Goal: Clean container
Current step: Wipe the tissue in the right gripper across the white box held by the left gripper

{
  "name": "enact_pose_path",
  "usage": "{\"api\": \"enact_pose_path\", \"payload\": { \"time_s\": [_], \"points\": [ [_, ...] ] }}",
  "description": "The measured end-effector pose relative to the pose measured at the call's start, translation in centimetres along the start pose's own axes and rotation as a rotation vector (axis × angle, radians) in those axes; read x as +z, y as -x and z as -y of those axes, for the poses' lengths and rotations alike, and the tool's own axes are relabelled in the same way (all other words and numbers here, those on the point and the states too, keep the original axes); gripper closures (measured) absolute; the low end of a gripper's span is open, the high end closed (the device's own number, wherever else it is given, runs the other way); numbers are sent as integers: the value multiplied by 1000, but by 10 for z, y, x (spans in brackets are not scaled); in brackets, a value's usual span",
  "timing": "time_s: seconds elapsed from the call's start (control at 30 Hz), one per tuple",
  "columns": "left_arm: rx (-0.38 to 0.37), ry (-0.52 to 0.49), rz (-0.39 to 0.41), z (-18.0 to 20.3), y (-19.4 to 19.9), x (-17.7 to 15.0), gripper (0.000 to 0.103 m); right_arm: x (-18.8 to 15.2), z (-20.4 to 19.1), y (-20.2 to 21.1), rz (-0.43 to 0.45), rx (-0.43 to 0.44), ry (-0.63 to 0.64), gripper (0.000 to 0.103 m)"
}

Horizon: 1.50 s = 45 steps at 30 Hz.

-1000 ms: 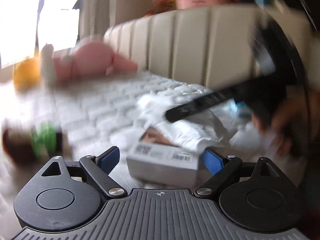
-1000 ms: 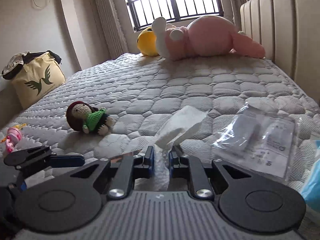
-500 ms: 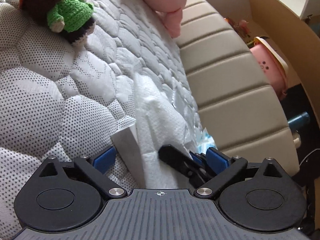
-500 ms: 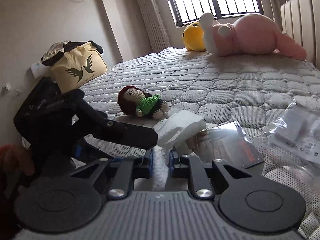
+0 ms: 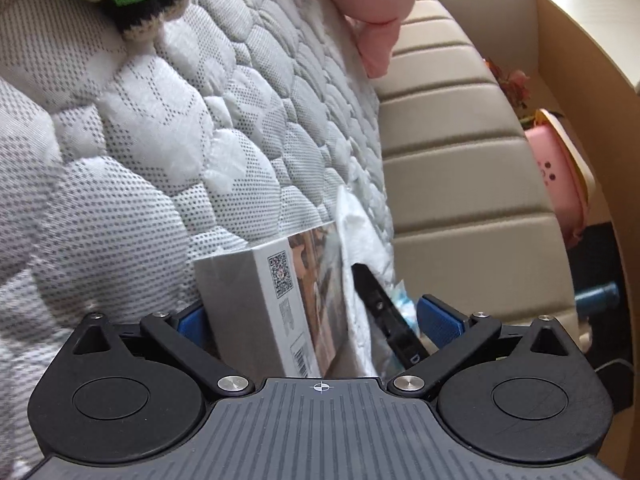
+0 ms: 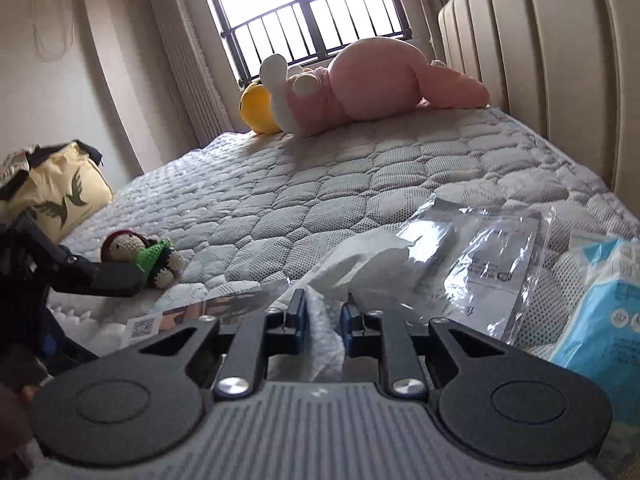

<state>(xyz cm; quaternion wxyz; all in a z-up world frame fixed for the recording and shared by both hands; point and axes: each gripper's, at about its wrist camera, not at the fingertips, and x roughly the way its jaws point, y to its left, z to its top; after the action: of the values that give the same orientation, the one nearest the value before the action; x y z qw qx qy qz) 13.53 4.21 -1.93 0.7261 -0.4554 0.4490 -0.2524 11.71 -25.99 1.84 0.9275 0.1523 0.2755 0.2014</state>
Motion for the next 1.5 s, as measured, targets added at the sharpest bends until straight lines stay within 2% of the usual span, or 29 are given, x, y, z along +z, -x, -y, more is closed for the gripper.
{"api": "enact_pose_path", "payload": {
  "time_s": [0.03,0.1,0.13,0.17,0.2,0.23,0.3,0.33,0.37,0.53,0.67,0.8,0.9,0.97,1.1,1.27,1.5],
  "points": [
    [-13,-15,8,1,-3,1,0,-3,4,0,-2,52,-51,81],
    [-36,-117,25,8,-7,1,0,-10,10,2,-2,124,-131,74],
    [-36,-193,41,14,-7,0,5,-12,10,4,5,124,-144,74],
    [-12,-311,69,20,-6,-3,9,-13,11,7,15,123,-152,74],
    [23,-449,103,28,-5,-7,31,-12,12,12,26,117,-162,76],
    [59,-587,137,35,-3,-11,43,-11,14,17,36,110,-166,80],
    [111,-832,199,47,-1,-22,41,-5,17,29,64,97,-170,82],
    [100,-904,216,49,-1,-29,41,-2,17,35,84,87,-170,85],
    [90,-960,231,51,0,-37,41,1,17,42,104,76,-169,88],
    [92,-1318,334,63,-3,-97,42,18,8,75,181,33,-118,88],
    [133,-1511,343,66,-13,-128,38,29,-23,92,205,8,5,88],
    [158,-1568,343,65,-19,-137,38,23,-66,89,152,121,94,88],
    [148,-1551,348,63,-16,-134,37,1,-107,84,85,203,239,88],
    [141,-1542,349,62,-14,-133,37,-11,-125,81,46,216,307,88],
    [147,-1562,334,60,-14,-135,38,-16,-126,80,25,115,338,88],
    [149,-1546,316,57,-13,-132,37,-14,-97,88,26,-19,305,88],
    [185,-1498,302,53,-7,-124,21,-15,-60,98,54,-156,269,84]
  ]
}}
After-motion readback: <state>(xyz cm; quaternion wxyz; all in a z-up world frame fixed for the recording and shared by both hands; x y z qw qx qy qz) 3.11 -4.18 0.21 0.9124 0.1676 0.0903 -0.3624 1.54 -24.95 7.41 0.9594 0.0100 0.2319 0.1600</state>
